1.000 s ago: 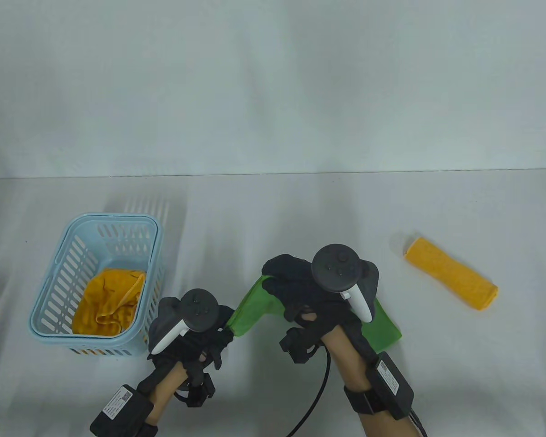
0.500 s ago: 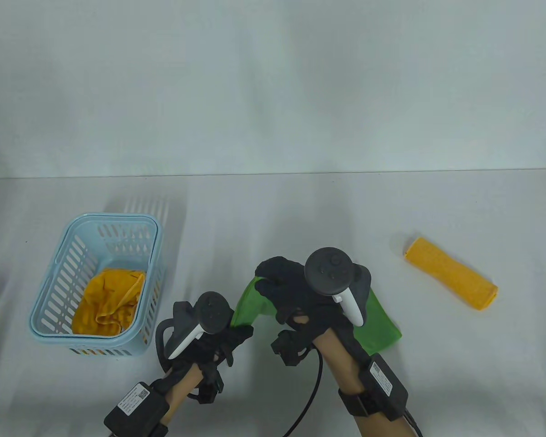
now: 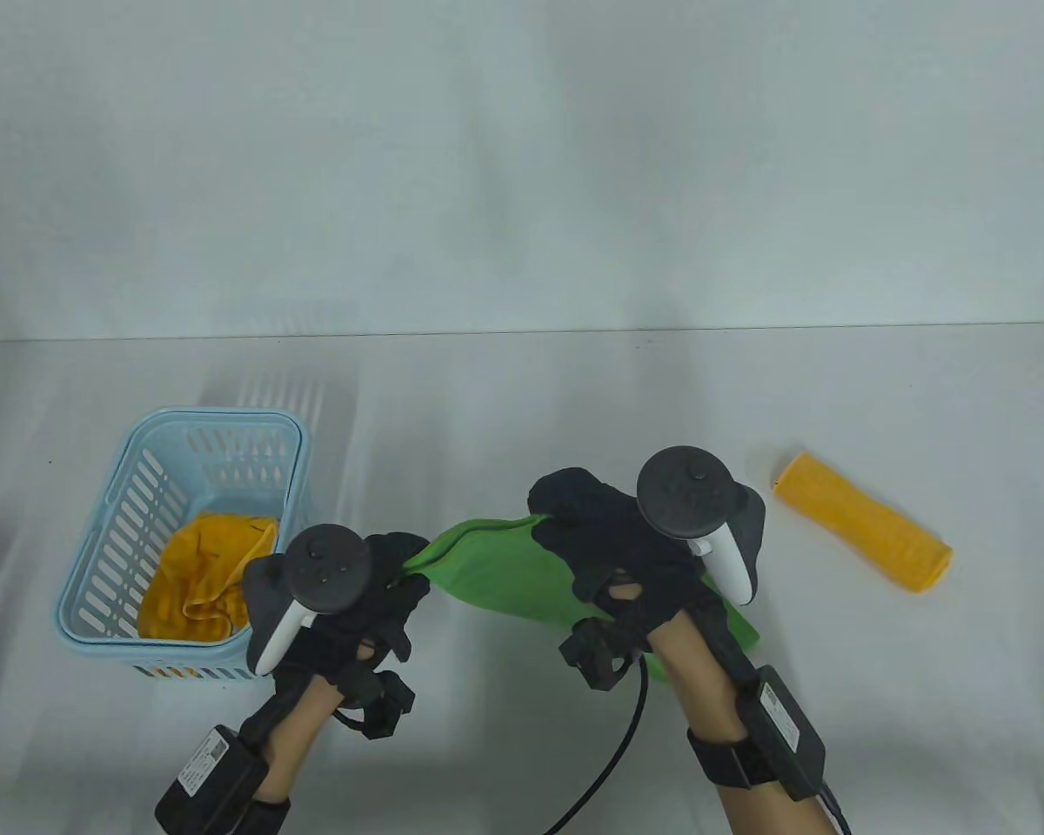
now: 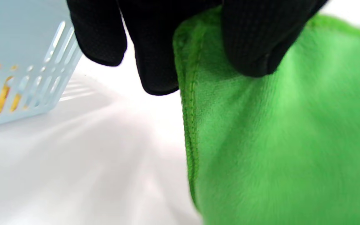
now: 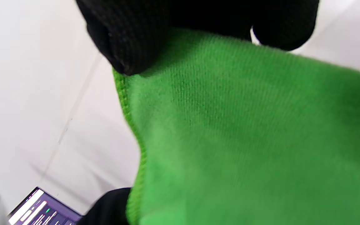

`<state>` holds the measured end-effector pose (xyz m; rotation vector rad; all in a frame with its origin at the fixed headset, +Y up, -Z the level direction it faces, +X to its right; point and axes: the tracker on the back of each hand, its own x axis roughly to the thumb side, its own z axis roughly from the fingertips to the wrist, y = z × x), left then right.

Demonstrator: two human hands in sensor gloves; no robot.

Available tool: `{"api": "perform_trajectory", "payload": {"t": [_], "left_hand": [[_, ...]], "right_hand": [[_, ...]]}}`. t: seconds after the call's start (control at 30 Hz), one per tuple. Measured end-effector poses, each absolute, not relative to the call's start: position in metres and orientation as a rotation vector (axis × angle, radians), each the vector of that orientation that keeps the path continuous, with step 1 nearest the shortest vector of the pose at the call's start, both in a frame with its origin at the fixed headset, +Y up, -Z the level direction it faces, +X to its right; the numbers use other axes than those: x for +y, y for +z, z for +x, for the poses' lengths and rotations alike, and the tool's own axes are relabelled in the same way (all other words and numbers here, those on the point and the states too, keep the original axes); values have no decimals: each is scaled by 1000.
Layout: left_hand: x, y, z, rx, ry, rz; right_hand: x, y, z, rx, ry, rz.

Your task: Roll square towel into towel roll

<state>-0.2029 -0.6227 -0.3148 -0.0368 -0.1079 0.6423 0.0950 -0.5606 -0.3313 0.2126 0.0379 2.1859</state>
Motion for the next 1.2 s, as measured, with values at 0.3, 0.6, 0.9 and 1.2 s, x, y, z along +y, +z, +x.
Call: {"api": "perform_trajectory", "payload": {"t": [0.3,0.6,0.9,1.2], "left_hand": [[-559,-327,-206,-167,716,53],[-503,-330,-205,-169,700,164],[-441,-300,-202,-266,690,309],[-391,-278,-195,-326,662,473]], "right_hand": [[-522,-330,128,9,2221,146],[-488,-318,142,-151,2129,108],[-436,-289,151,-253,2112,167],[-398,-289,164,-209,1922,239]]}}
